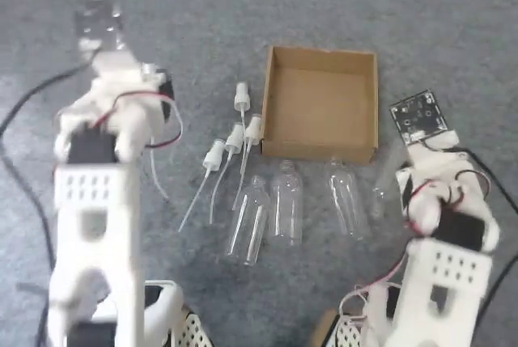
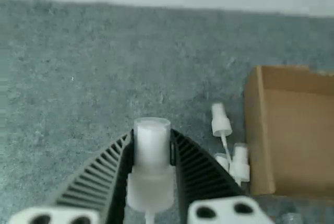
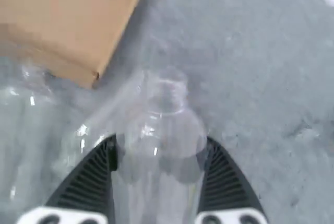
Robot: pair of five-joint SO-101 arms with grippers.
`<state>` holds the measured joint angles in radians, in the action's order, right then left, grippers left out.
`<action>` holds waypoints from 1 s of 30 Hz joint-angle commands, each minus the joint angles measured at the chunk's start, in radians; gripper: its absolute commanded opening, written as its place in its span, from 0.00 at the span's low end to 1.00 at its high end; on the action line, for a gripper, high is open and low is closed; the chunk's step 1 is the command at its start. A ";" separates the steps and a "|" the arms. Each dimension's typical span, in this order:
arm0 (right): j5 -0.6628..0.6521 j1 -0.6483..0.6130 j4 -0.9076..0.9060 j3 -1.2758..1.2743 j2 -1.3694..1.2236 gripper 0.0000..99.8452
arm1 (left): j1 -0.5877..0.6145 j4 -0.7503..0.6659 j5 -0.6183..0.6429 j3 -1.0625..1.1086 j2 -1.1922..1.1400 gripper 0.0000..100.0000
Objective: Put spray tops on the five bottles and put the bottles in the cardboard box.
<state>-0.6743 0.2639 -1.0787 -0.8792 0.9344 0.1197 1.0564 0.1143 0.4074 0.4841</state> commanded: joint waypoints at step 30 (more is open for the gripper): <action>-0.048 0.173 0.007 0.479 -1.015 0.27 | -0.003 0.087 -0.233 -0.300 -0.744 0.24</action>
<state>-0.7127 0.4281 -1.0771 -0.4496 -0.0936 0.1197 1.1362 -0.1143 0.1527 -0.2800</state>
